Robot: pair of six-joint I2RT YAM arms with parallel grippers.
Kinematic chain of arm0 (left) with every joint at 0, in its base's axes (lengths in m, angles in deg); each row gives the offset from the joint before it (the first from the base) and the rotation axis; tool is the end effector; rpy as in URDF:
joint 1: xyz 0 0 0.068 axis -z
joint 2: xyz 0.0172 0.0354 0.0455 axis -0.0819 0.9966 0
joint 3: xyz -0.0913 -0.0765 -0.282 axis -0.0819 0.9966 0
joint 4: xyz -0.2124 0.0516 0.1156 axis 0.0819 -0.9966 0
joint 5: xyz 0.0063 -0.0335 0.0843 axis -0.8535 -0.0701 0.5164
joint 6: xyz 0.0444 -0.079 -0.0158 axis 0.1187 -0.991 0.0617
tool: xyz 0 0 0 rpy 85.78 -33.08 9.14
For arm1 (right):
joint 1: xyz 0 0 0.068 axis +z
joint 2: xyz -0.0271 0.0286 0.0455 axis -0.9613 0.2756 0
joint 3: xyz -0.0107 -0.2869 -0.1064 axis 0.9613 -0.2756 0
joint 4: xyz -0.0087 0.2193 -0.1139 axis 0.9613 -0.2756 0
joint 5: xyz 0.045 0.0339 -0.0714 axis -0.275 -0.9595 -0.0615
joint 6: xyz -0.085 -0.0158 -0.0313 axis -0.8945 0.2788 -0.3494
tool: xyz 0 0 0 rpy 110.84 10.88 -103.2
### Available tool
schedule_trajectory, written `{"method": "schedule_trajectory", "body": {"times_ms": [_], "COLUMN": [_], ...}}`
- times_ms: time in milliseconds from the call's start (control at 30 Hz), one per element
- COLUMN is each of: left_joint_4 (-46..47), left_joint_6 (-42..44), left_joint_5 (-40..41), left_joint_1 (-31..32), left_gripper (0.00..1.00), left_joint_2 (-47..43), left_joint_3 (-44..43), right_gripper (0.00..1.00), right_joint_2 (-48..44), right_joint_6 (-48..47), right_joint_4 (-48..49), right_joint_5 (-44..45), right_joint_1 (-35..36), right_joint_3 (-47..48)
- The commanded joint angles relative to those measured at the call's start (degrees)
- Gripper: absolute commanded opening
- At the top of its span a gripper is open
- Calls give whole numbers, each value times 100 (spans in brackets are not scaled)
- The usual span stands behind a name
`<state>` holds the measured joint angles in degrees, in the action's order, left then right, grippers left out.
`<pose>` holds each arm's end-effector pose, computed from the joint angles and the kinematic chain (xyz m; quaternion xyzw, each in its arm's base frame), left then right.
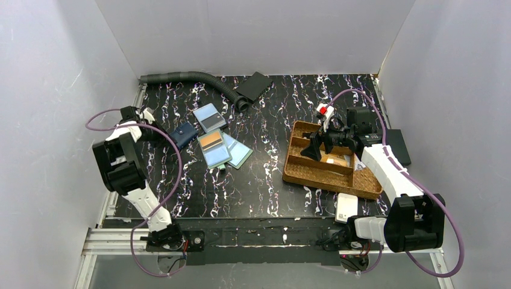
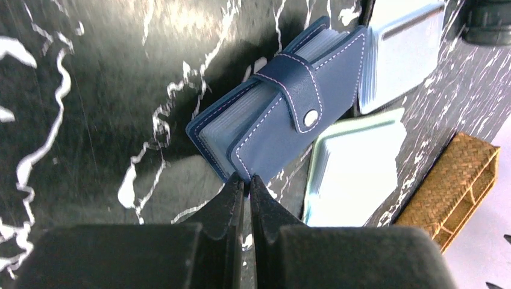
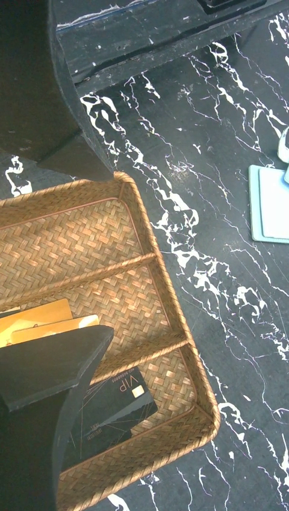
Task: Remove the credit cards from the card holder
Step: Pick up the card holder from the center of the board, then place the card holder at the center of the board.
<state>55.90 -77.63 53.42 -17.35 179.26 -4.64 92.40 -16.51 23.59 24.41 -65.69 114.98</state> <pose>0.3904 0.1104 0.1769 -0.2123 0.9053 -0.2500 0.2699 0.2513 0.0959 0.2858 -0.3905 0.7589 0.2904 0.4329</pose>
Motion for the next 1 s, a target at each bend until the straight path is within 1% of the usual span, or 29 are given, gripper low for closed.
{"method": "schedule_trajectory", "body": {"times_ms": [0, 200, 400, 567, 633, 700, 833, 967], "left_joint_4": [-99, 536, 1411, 1787, 1843, 1928, 2272, 2391], "left_joint_6": [-49, -919, -1967, -2621, -2831, -3051, -3536, -3874], "left_joint_5": [-161, -954, -1874, -2326, -2301, -2078, -1173, -305], "left_joint_1": [-27, -29, -21, 129, 441, 1006, 2266, 3305], "left_gripper": [0, 0, 0, 0, 0, 0, 0, 0], "left_joint_2": [-996, -2245, -3479, -4569, -4983, -5322, -5800, -6216], "left_joint_3": [358, 1230, 2415, 3222, 3450, 3627, 3967, 4349], "right_gripper": [98, 99, 98, 98, 98, 98, 98, 98], "right_joint_2": [-19, -17, 12, 78, 116, 168, 252, 303], "right_joint_6": [-122, -164, -219, -259, -285, -319, -425, -512], "right_joint_4": [-13, -30, -55, -64, -75, -88, -150, -184], "right_joint_5": [-124, -122, -102, -137, -168, -209, -305, -354], "right_joint_1": [-14, -14, -14, -14, -14, -14, -14, -14], "right_joint_3": [113, 105, 98, 86, 84, 78, 65, 52]}}
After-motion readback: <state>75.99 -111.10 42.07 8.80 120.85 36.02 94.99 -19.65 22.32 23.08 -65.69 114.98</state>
